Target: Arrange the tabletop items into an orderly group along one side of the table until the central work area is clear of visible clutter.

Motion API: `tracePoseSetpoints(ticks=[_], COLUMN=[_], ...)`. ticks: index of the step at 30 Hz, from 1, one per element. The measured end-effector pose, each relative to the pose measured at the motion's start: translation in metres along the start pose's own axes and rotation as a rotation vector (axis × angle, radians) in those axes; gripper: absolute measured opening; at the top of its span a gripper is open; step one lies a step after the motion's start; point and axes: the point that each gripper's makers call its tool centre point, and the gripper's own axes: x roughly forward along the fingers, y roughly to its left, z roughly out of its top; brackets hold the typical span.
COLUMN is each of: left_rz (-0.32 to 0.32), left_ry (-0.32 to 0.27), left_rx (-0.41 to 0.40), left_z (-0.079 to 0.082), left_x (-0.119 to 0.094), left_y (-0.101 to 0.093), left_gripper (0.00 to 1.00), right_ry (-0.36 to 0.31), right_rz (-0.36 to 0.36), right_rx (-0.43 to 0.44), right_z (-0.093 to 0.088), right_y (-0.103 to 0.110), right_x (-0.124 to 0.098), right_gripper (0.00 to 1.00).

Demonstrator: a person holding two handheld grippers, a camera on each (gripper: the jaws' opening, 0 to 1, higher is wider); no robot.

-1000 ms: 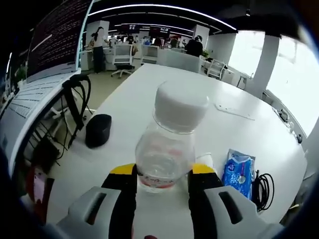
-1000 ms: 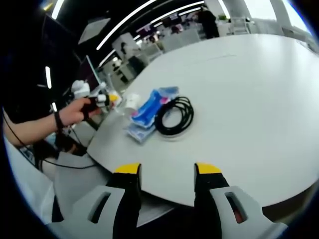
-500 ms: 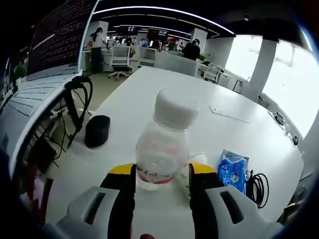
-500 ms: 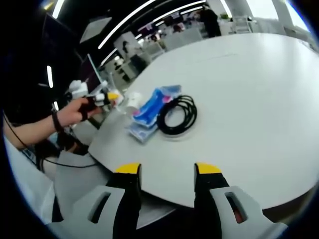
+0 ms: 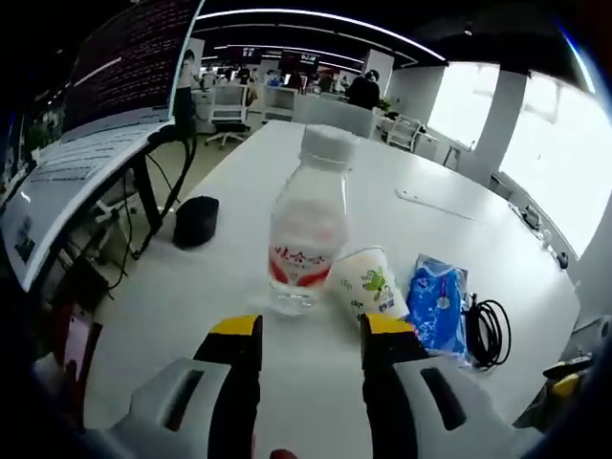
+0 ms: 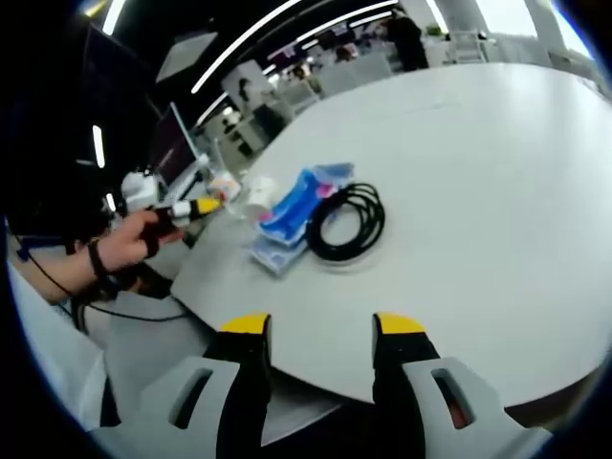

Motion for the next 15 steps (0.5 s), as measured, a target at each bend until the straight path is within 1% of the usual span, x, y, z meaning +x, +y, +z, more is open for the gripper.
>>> tracePoseSetpoints(ticks=[2,4,6,9,12,15], left_rz=[0.001,0.002,-0.001,-0.015,-0.023,-0.035], left_ry=[0.017,0.038,0.049,0.067,0.075,0.078], left_rx=[-0.011,-0.041,-0.051,-0.098,-0.116,-0.143], left_z=[-0.012,-0.026,-0.034,-0.046,-0.052,-0.053], left_x=[-0.004,-0.009,-0.012,-0.016,-0.016,-0.015], left_y=[0.001,0.002,0.001,-0.006,-0.013,-0.019], left_gripper=[0.39,0.39,0.39,0.38,0.38,0.38], right_ry=[0.000,0.000,0.000,0.000,0.000,-0.003], right_rz=[0.003,0.005,0.007,0.008,0.010,0.011], right_rx=[0.000,-0.001,-0.001,-0.001,0.003,0.004], right_z=[0.000,0.000,-0.001,-0.002,-0.005,-0.005], right_y=[0.001,0.002,0.003,0.003,0.003,0.004], right_x=[0.001,0.001,0.002,0.002,0.003,0.002], right_gripper=[0.41,0.41,0.41,0.41,0.41,0.41])
